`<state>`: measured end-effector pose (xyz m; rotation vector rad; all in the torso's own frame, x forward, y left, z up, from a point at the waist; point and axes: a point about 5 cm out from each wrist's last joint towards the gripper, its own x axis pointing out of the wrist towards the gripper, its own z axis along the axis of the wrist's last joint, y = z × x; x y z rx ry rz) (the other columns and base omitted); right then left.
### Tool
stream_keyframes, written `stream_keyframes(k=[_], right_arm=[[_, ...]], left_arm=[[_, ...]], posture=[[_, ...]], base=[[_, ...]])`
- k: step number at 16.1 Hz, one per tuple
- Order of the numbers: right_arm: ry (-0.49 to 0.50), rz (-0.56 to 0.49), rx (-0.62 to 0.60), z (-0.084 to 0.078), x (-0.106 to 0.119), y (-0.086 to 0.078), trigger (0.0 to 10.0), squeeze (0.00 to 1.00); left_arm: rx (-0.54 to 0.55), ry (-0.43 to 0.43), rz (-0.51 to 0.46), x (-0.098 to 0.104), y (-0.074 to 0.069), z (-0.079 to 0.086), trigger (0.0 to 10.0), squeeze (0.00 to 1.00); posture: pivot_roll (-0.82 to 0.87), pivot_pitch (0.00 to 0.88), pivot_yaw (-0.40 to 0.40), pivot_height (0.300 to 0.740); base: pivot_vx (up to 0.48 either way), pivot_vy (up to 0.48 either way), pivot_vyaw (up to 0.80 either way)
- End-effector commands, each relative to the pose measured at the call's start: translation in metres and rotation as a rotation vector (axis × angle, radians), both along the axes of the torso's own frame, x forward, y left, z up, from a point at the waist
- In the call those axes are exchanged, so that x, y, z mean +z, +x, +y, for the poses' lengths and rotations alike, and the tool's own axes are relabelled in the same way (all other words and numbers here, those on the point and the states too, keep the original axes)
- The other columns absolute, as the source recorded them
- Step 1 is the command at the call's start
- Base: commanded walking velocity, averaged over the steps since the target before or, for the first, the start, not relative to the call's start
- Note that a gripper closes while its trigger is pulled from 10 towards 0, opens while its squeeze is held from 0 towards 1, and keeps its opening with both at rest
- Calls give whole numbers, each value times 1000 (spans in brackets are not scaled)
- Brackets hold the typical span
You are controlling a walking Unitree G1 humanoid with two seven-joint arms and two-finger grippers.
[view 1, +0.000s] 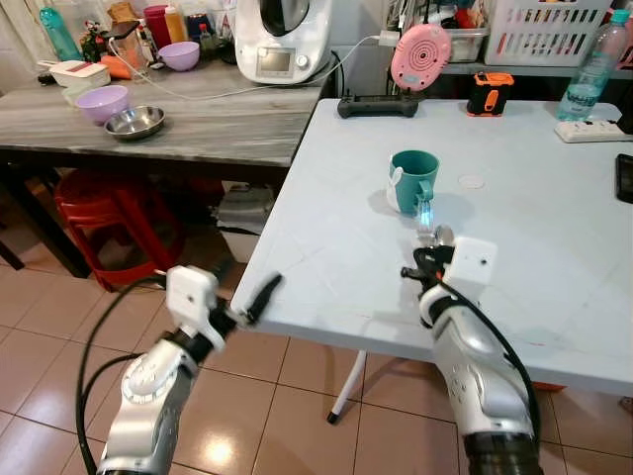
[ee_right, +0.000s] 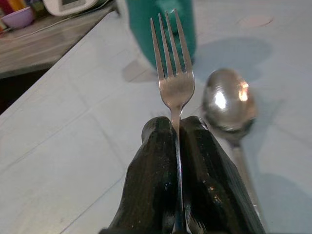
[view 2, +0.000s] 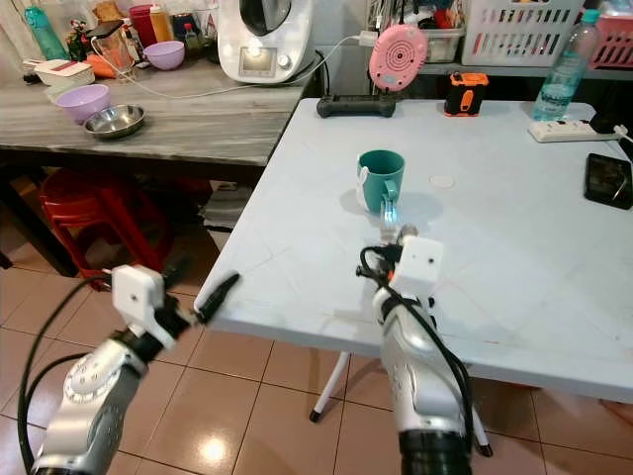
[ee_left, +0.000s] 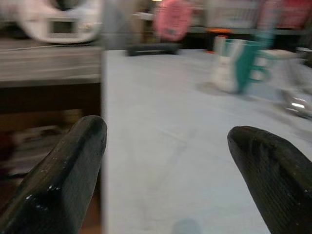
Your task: Setting the table
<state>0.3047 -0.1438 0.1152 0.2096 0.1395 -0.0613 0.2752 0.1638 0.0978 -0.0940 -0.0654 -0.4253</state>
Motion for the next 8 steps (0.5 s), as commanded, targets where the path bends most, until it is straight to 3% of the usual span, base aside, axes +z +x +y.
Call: stream_keyframes(k=[1,4,6,8], right_arm=[[-23,-76,7,2,14,-1,10000,0],[-50,-101,-18,-6,15,-7,10000,0],[-55,-102,-29,-10,14,-11,10000,0],[-58,-106,-34,-11,14,-11,10000,0]], left_arm=[[77,-4,43,-4,4,8,10000,0],[106,-57,46,-4,7,9,10000,0],[111,-80,44,-3,11,4,10000,0],[110,-89,44,-3,12,0,10000,0]], posture=[[-103,0,82,740],[-106,0,80,740],[-107,0,79,740],[-111,0,81,740]], base=[[0,0,0],[0,0,0],[0,0,-513],[0,287,-669]])
